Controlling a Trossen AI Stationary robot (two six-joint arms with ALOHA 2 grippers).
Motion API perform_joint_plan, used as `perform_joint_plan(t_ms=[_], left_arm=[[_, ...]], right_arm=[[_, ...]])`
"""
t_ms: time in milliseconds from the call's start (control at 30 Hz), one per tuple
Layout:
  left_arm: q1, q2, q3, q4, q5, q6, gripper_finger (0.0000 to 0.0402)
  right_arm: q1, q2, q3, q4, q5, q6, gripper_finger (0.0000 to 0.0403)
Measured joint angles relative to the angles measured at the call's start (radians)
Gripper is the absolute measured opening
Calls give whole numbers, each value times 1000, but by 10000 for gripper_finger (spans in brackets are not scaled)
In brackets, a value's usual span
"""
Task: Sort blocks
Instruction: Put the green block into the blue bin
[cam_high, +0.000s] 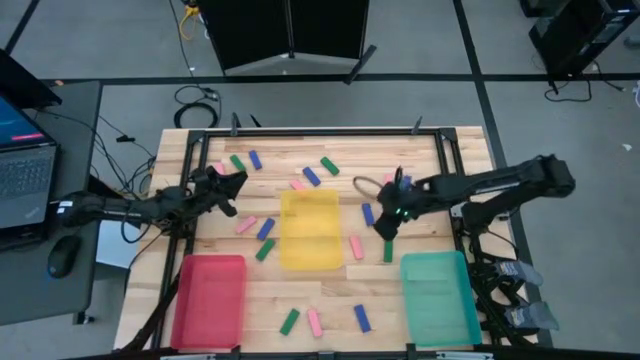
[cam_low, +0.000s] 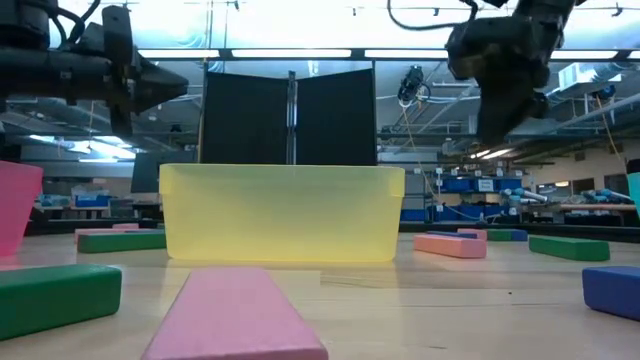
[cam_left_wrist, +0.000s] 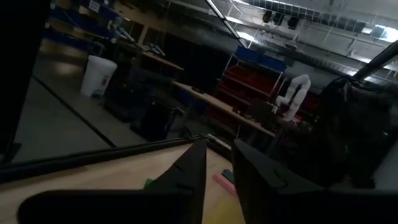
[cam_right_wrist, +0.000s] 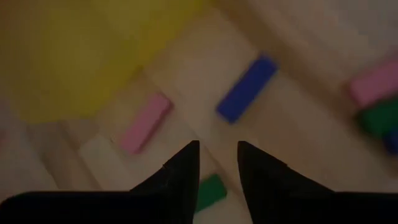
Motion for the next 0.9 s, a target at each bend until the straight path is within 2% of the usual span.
perform_joint_plan(t_ms=[200, 567, 733, 900], left_arm=[[0, 3, 0, 3, 2, 0, 126], [0, 3, 0, 1, 7, -1, 129], [0, 3, 0, 0, 7, -1, 129], [0, 3, 0, -1, 7, 0, 129]], right_arm=[[73, 109, 0, -58, 4, 221, 183], [136, 244, 0, -82, 9, 443, 286], [150, 297, 0, -73, -2, 489, 307], [166, 350, 0, -37, -12, 512, 303]])
